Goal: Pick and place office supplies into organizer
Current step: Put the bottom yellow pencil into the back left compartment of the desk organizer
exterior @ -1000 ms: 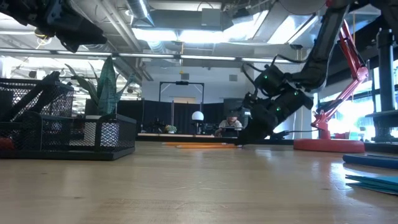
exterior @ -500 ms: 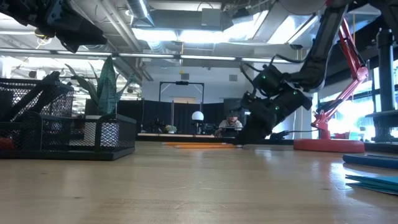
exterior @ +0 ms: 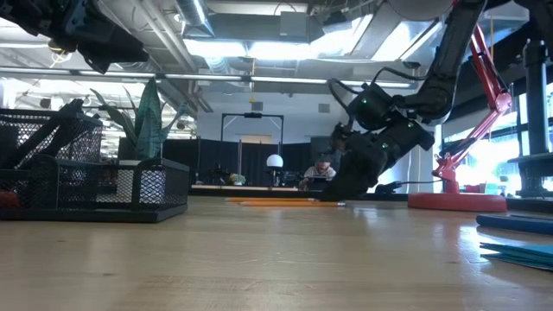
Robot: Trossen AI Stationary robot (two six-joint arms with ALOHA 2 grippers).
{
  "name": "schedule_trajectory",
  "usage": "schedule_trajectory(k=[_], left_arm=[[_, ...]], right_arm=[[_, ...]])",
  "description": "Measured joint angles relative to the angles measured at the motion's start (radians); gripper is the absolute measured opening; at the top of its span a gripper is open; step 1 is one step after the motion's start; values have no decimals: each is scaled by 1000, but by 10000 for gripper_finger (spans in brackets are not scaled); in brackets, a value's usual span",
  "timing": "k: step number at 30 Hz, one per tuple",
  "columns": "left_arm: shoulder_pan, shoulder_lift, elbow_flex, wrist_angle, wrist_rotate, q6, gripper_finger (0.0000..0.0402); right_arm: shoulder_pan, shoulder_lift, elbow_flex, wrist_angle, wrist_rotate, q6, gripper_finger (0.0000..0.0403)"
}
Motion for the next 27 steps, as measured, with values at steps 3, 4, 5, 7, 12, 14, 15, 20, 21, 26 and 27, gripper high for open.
schedule_trajectory(k=[3,4,5,7,12,14,15,20,21,26,27], left_arm=[[0,0,0,0,0,-13,116],[0,0,0,0,0,-20,116],[0,0,0,0,0,-23,116],[0,0,0,0,0,-24,116],[0,0,0,0,0,-24,116],[0,0,0,0,0,-24,116],[0,0,0,0,0,-24,116],[0,0,0,0,0,-24,116],[0,0,0,0,0,-24,116],[0,0,0,-1,0,-24,116],[0,0,0,-1,0,-24,116]], right_arm=[[28,0,0,-1,23,2,161],[37,0,0,-3,39,3,161],[46,-1,-1,-4,52,4,161],[62,-1,-5,2,81,3,161],[89,-2,-9,9,106,30,161],[102,-2,-9,10,116,37,161],[109,-2,-9,11,126,48,161],[147,-3,-9,16,187,77,161],[152,-3,-9,16,203,77,161],[155,-22,-13,18,224,75,161],[155,-39,-13,6,224,72,161]])
